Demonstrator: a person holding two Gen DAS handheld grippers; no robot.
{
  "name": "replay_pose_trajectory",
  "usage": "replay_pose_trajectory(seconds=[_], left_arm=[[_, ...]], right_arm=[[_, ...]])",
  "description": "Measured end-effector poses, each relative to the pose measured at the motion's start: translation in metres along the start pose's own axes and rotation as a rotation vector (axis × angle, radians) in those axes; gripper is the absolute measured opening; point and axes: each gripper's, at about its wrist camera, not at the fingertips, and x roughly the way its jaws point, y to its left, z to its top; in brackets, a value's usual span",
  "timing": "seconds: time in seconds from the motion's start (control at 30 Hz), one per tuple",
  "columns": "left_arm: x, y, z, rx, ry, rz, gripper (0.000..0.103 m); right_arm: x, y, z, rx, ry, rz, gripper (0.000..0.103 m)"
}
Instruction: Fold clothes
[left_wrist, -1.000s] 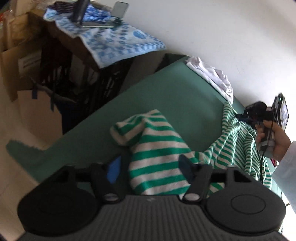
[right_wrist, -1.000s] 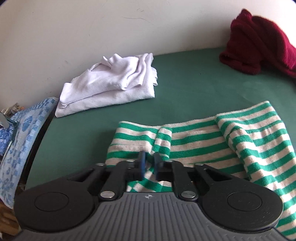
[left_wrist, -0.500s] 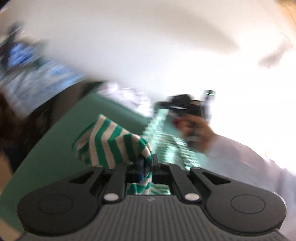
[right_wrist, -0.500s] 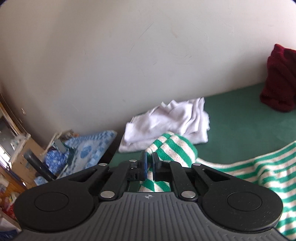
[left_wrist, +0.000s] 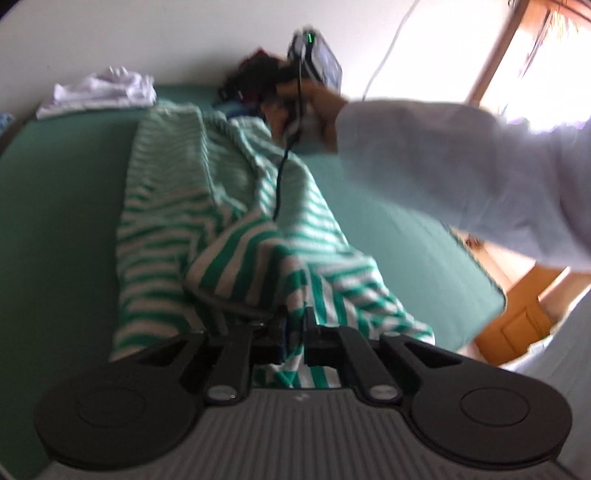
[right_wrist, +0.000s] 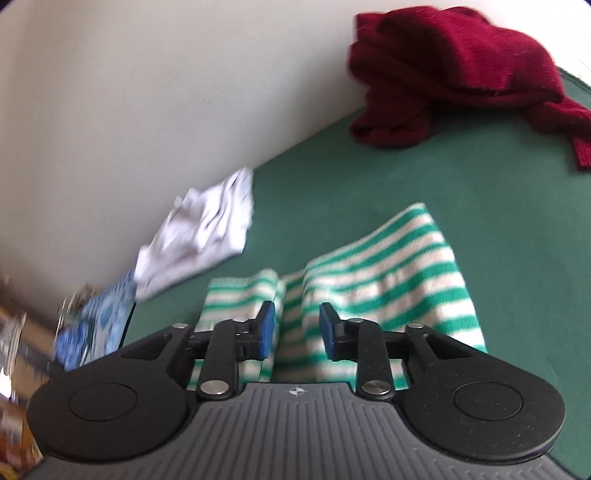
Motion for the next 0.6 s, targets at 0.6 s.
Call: replay_pose_trajectory(seconds=[0.6], left_arm=[[0.014,-0.031,0.004,0.174,0.05,0.074,0.016]], right_arm=[[-0.007,0.027,-0.015,-0.179,0.069,0.03,0.043]])
